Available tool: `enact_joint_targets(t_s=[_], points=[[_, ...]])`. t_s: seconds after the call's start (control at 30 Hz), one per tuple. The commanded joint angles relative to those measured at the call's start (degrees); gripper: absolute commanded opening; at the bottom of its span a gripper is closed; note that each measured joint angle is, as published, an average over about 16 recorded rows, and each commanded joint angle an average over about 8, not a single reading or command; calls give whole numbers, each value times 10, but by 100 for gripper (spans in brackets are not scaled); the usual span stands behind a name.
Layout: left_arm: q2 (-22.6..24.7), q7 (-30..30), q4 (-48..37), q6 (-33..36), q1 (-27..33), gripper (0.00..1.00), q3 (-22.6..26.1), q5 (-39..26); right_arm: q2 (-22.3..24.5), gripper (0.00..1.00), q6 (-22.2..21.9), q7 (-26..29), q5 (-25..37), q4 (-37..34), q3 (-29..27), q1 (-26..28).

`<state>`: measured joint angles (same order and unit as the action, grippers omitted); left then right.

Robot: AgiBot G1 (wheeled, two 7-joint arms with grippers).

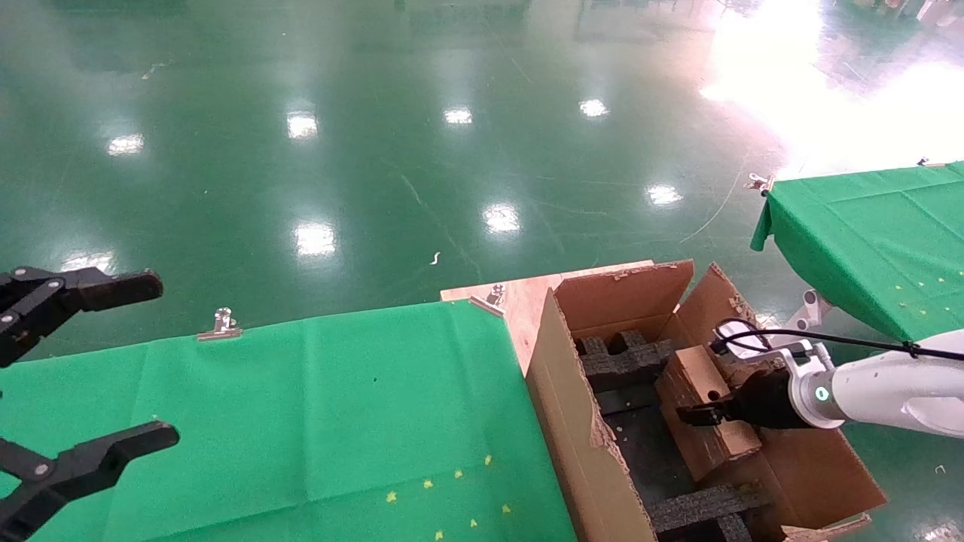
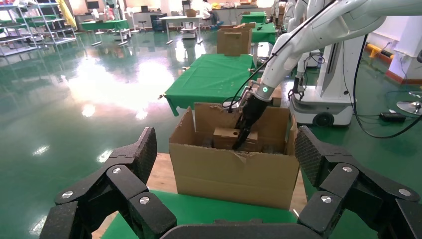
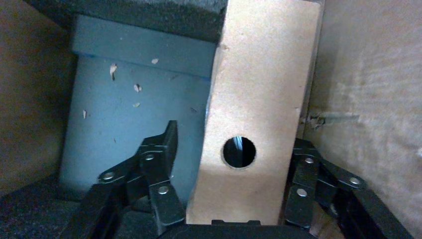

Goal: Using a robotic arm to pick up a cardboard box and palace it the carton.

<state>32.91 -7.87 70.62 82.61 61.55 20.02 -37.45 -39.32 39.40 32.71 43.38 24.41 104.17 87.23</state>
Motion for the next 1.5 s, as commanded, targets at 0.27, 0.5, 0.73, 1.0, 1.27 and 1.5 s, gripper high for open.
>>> enact_joint_targets(t_s=[0.27,0.5,0.73,1.0,1.27,1.5], points=[[0,0,0,0,0,100,0,0,7,100,-9,8,15,13,6,25],[0,0,0,0,0,100,0,0,18,100,-17,11,23,31,5,54],[0,0,0,0,0,100,0,0,32,100,-21,3,29,74,-7,110],[0,0,0,0,0,100,0,0,70,100,-14,-27,21,192,-41,187],[0,0,0,0,0,100,0,0,116,100,13,-68,-15,317,-82,223],[0,0,0,0,0,100,0,0,129,100,28,-79,-31,346,-95,229]])
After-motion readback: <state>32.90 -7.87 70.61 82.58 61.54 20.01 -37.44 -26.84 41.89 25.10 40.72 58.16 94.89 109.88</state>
